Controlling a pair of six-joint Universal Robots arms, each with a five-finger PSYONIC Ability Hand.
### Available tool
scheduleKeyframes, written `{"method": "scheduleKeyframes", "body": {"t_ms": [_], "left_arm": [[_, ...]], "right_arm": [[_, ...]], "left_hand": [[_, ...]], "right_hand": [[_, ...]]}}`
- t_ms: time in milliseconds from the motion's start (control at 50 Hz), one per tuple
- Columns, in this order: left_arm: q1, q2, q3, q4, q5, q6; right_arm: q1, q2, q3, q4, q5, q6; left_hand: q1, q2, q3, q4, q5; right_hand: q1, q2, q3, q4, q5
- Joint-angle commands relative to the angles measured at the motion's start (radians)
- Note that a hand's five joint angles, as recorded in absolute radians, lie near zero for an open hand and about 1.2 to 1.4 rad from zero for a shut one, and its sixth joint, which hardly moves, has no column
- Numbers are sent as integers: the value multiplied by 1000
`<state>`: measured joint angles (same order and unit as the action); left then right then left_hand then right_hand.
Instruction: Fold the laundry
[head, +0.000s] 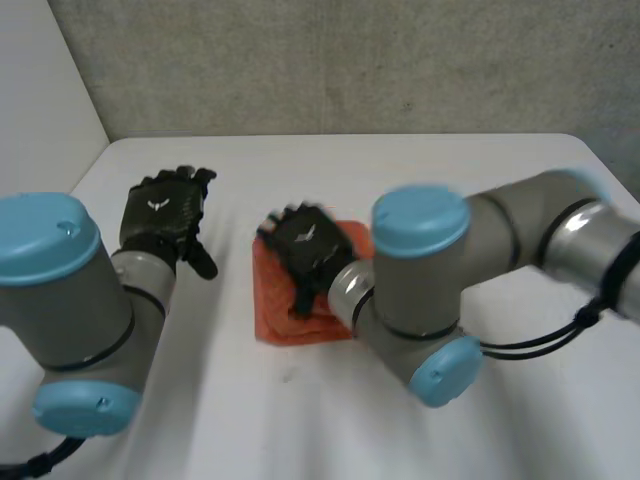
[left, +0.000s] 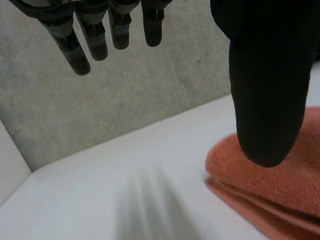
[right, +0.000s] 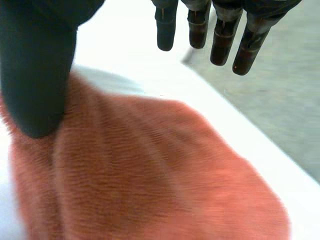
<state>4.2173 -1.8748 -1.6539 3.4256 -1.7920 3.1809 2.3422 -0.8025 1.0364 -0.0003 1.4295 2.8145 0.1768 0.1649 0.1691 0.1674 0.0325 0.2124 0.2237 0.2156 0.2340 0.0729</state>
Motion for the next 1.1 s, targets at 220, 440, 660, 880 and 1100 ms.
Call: {"method": "scheduleKeyframes", "body": {"t_ms": [220, 440, 660, 880, 1100], "left_arm": [[-91, -297, 325, -208, 166, -165], [-71, -382, 330, -292, 163, -184], [-59, -243, 324, -316, 163, -182], [-25, 44, 327, -312, 160, -179], [70, 261, 298, -385, 137, -171]], "right_arm": [[-193, -26, 28, 60, -17, 372], [-230, 158, -127, 242, -12, 329], [-239, -17, -98, 250, -24, 298], [-309, -325, 59, 92, 40, 301], [-432, -607, 246, 60, 146, 257]], "left_hand": [[-2, 10, 5, 7, -33], [-2, 10, 5, 7, -33], [-2, 10, 5, 7, -33], [-2, 10, 5, 7, -33], [-2, 10, 5, 7, -33]], "right_hand": [[-38, -49, -41, -59, -73], [-38, -49, -41, -59, -73], [-38, -49, -41, -59, -73], [-38, -49, -41, -59, -73], [-38, -49, -41, -59, -73]]}}
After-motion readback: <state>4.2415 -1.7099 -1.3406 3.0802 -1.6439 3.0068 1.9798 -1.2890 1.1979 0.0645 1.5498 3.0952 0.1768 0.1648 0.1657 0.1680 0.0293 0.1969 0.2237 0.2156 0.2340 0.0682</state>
